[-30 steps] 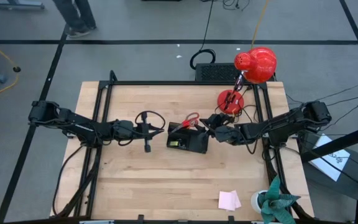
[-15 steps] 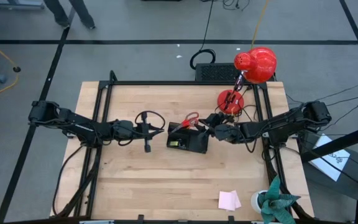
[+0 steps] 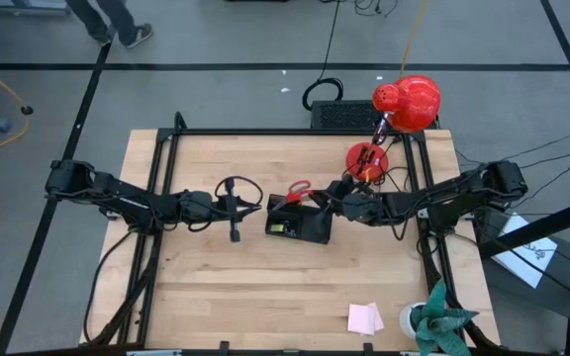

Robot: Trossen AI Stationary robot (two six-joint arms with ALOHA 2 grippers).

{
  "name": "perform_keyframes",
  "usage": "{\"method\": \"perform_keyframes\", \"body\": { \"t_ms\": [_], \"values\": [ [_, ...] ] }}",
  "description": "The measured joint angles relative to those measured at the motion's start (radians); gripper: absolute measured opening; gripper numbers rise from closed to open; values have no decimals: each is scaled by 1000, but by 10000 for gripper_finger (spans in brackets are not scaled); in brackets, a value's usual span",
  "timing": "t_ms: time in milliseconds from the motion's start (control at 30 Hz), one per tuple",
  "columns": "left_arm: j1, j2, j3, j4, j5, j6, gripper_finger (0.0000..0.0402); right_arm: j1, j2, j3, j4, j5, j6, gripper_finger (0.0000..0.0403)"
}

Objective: Pick and place office supplies into organizer
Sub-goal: Put the scissors into the desk organizer

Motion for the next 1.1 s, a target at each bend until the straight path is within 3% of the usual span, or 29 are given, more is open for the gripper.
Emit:
{"method": "perform_keyframes", "body": {
  "t_ms": [367,767,1100],
  "values": [
    [0,0,0,-9,0,2,26,3,0,11,91,-33,-254,23],
    [0,0,0,-28,-2,17,26,13,0,166,-204,7,-359,23],
    [0,0,0,-27,-3,21,26,16,49,182,-246,0,-362,23]
  ]
}}
